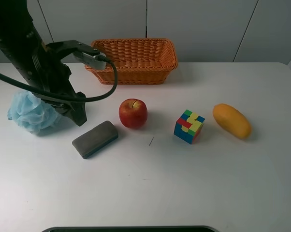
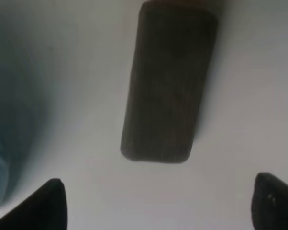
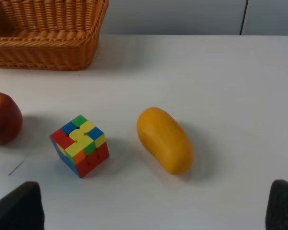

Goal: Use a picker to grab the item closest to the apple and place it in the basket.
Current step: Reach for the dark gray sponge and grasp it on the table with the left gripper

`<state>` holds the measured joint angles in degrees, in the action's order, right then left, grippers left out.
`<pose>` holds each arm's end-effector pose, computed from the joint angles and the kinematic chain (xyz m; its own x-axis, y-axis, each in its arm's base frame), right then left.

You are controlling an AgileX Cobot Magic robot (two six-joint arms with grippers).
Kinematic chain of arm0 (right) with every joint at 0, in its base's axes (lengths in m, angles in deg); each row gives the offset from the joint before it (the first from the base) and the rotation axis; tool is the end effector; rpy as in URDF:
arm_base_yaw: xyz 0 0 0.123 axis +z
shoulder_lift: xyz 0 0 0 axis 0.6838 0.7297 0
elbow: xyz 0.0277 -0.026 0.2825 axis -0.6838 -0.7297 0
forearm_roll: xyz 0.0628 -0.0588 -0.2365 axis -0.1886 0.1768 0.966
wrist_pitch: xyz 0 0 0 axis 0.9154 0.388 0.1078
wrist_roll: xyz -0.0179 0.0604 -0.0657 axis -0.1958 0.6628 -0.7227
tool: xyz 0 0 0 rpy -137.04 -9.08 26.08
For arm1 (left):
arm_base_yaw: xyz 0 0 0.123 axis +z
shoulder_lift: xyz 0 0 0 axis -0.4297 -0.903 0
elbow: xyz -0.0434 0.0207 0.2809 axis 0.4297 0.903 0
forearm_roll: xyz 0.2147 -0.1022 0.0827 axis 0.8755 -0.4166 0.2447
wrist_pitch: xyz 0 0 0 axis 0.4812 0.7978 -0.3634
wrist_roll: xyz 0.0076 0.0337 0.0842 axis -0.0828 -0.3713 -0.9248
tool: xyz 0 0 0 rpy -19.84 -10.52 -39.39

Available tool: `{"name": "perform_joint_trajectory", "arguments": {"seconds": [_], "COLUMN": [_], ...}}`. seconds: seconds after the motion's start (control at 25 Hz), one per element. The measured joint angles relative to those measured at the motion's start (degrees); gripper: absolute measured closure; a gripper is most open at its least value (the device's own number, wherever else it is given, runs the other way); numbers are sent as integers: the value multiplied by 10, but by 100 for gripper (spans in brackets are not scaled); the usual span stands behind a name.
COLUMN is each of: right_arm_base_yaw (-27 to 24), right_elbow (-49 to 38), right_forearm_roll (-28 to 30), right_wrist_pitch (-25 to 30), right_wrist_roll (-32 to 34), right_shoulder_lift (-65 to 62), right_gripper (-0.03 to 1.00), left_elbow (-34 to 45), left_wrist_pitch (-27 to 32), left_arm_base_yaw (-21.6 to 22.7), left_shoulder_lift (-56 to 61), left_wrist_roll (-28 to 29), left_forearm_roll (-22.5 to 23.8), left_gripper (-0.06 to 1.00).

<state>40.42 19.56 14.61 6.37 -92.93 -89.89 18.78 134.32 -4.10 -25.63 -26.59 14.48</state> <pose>-0.0085 0.0146 0.2782 -0.4739 -0.0230 -0.8803 -0.1114 0.9932 0.0341 0.2714 -0.1648 0.2000 -0.7562 0.6380 -0.1454 0.6516 0.7545 -0.0781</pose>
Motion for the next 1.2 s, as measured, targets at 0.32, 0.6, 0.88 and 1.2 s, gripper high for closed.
{"name": "perform_joint_trajectory", "arguments": {"seconds": [0.32, 0.6, 0.88, 1.2], "right_arm_base_yaw": [0, 0, 0, 0], "right_elbow": [0, 0, 0, 0], "right_forearm_roll": [0, 0, 0, 0], "right_wrist_pitch": [0, 0, 0, 0], "right_wrist_roll": [0, 0, 0, 0], "right_shoulder_lift": [0, 0, 0, 0], "right_gripper": [27, 27, 27, 27], "left_elbow": [-4, -8, -9, -19], "left_wrist_pitch": [-42, -82, -126, -135], "left_arm_base_yaw": [-20, -46, -52, -52], "left_shoulder_lift": [-93, -139, -161, -192], "left_wrist_roll": [-26, -43, -44, -44], "left_forearm_roll": [16, 32, 40, 44], "left_gripper": [21, 21, 21, 21]}}
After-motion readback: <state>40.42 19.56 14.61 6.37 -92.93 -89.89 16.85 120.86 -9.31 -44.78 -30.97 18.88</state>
